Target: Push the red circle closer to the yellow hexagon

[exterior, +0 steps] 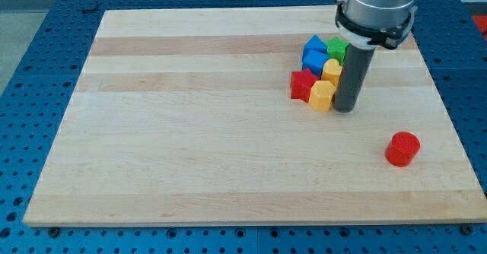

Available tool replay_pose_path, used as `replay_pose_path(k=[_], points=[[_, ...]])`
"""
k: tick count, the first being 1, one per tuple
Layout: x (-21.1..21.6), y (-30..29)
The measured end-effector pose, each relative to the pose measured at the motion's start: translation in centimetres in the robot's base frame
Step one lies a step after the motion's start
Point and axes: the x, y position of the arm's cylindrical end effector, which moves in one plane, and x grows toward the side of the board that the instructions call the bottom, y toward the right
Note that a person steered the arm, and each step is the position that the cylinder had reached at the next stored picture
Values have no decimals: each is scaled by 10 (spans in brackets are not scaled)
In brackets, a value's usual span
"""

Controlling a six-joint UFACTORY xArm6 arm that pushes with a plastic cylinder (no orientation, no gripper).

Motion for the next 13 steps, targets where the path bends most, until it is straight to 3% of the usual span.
replay_pose_path(k=[2,4,5,7,9,13], points=[[10,65],[74,110],[86,125],[116,107],[99,85],[83,-22]])
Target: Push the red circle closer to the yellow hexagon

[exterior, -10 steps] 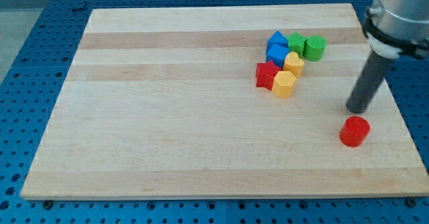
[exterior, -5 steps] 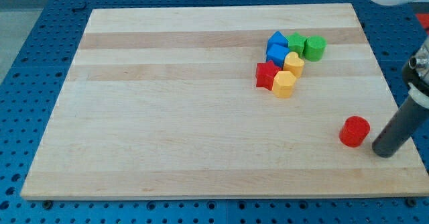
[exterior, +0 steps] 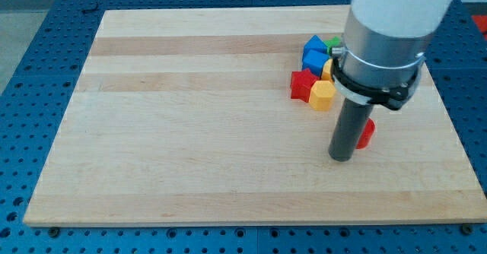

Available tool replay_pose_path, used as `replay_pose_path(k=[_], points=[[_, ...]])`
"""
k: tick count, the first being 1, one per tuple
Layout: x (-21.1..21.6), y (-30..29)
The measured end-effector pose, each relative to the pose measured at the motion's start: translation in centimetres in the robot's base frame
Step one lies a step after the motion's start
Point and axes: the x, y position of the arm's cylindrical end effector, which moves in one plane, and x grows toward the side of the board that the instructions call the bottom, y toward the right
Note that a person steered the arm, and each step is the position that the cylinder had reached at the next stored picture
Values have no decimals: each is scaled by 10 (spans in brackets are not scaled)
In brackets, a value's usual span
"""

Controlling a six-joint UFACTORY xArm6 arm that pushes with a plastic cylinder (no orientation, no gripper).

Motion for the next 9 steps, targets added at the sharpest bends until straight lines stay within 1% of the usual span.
replay_pose_path(k=[1,2,3,6,7,8,9], points=[[6,-8],[21,-7],[21,-6],[-24,-6],[-18,-13],[10,-21],[16,10]])
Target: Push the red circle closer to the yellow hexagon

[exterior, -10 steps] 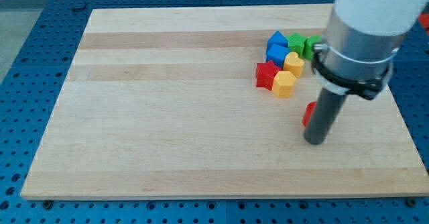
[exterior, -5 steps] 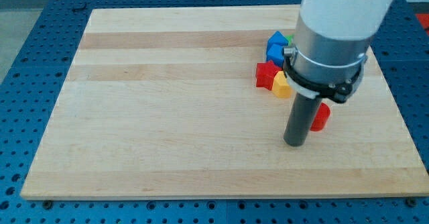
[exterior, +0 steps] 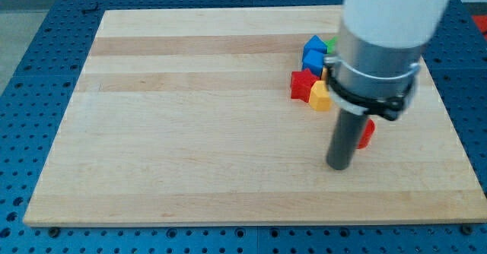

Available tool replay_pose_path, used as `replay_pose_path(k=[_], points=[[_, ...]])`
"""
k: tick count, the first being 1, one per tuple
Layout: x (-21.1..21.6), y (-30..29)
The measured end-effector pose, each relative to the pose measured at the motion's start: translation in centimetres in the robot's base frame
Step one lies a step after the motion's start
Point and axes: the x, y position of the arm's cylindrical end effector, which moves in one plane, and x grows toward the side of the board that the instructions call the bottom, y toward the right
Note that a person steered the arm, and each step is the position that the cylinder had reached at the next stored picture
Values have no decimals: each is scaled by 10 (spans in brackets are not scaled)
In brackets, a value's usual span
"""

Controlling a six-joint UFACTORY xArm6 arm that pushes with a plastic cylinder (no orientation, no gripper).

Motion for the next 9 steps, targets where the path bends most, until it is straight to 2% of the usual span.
replay_pose_path(k=[1,5,7,9], points=[[-1,25],[-39,20],[-28,40],[-42,43]])
